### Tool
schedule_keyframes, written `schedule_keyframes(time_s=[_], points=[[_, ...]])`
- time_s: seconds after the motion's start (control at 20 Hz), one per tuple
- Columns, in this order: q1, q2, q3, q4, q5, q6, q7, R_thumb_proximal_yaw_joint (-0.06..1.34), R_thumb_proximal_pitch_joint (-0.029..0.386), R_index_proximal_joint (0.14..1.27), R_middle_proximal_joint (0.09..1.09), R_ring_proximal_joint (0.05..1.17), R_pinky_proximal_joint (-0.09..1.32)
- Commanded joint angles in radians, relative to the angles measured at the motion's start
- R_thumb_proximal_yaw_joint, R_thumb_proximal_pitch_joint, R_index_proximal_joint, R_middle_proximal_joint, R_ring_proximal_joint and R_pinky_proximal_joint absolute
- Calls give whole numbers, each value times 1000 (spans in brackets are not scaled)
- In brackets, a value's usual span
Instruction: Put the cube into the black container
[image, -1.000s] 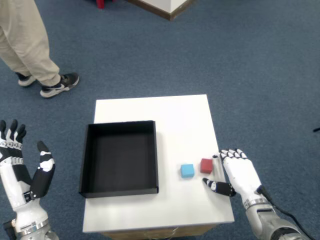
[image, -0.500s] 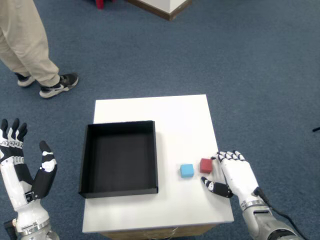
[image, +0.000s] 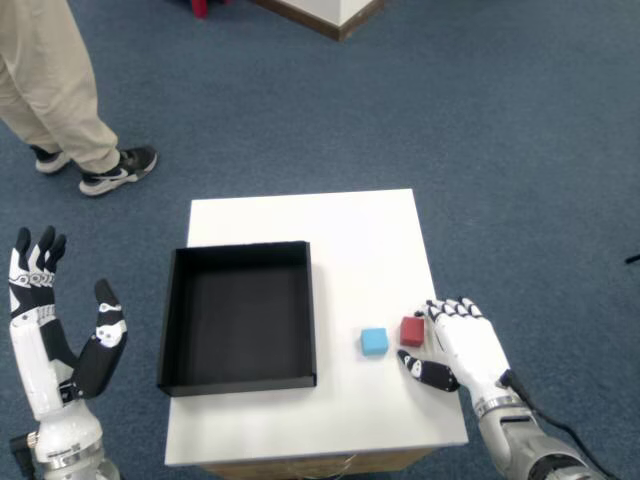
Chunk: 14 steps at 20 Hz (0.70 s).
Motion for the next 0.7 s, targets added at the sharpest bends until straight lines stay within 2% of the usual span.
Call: schedule_keyframes(time_s=[0.05,0.35,0.45,0.55,0.7], points=[[-41,-12,2,-32,-6,3,-14,739,-16,462,244,228,115],[-43,-10,5,-32,-18,5,-21,733,-15,487,250,232,130],[-41,-12,6,-31,-21,5,-24,728,2,655,252,230,129],[-37,-15,7,-30,-25,7,-32,745,23,773,259,231,133],[-30,-19,9,-26,-33,16,-36,767,30,778,272,239,142]])
